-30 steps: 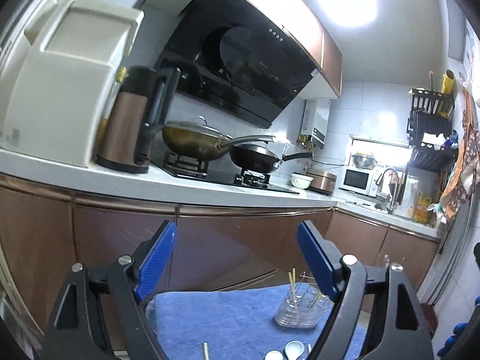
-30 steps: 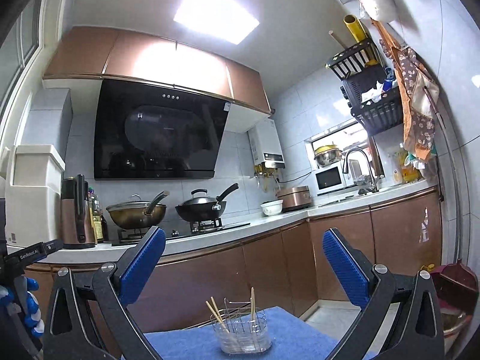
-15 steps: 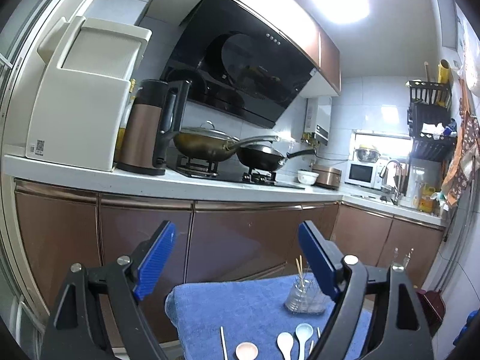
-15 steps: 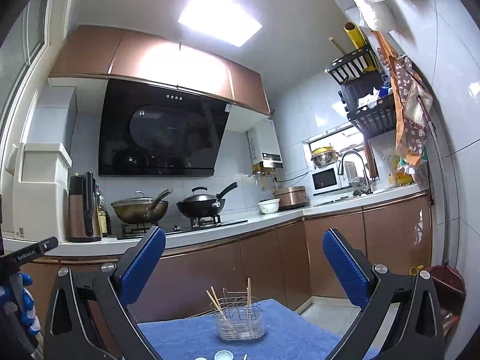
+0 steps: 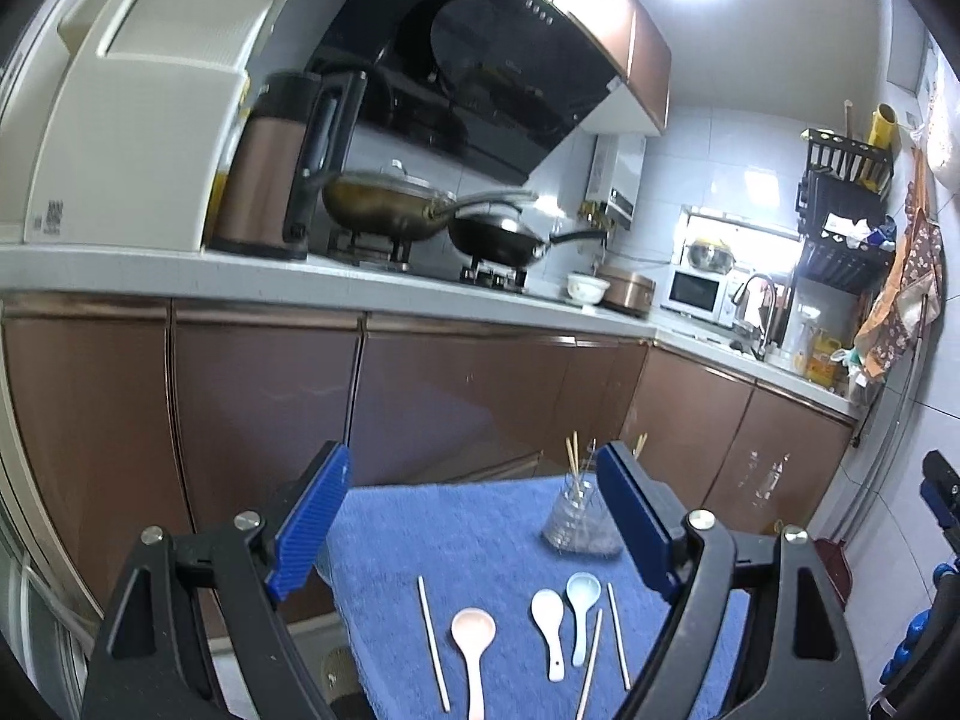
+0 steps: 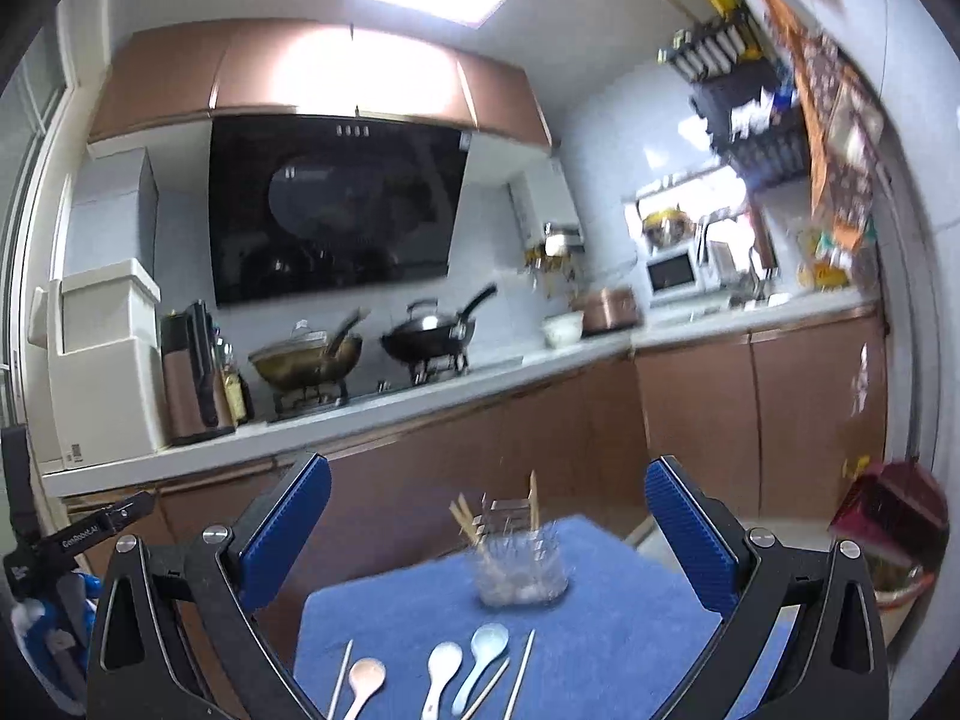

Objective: Organize utensils
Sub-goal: 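Withdraw both open tools up and away from the holder, then lower the right tool onto a wooden chopstick and close it while the left tool grasps another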

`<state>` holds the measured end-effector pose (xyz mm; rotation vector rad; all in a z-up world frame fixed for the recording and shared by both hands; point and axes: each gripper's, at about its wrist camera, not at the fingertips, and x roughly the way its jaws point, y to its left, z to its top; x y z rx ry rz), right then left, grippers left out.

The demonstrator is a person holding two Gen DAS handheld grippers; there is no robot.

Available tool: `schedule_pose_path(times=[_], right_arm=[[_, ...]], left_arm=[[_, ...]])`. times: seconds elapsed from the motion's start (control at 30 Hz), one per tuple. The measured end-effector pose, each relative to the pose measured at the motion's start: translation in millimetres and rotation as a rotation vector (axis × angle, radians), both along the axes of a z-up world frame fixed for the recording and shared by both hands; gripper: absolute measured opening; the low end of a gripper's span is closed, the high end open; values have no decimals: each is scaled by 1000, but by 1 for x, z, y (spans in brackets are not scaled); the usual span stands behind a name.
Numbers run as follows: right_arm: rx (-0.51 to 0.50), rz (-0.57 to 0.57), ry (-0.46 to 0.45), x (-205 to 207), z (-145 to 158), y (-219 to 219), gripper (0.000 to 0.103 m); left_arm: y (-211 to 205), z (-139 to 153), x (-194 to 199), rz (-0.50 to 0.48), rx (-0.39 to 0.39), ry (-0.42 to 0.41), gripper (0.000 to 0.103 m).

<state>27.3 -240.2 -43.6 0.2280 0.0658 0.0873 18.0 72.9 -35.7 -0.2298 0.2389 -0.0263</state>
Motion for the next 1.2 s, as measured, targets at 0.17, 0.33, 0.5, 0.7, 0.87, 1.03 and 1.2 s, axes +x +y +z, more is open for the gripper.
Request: schedule_pose_path(times=[0.17, 0.33, 0.5, 0.7, 0.87, 1.03, 1.2], right_arm=[[18, 50, 117, 18, -15, 2, 103], [25, 122, 247, 45, -40, 10, 97], [63, 203, 405, 81, -76, 19, 71], [140, 297, 649, 137, -134, 30, 45], [144, 307, 823, 182, -180, 41, 40], [122, 296, 967, 227, -218, 49, 33], [86, 274, 1062, 257, -243, 54, 26]], left_arm=[[8, -21, 17, -30, -34, 94, 83], [11, -51, 40, -63, -59, 206, 83], [17, -85, 69, -66, -79, 332, 83], [26, -134, 111, -87, -116, 493, 82], [30, -164, 138, -98, -134, 584, 82], [34, -194, 173, -121, -154, 689, 82], [33, -214, 202, -138, -162, 765, 79]])
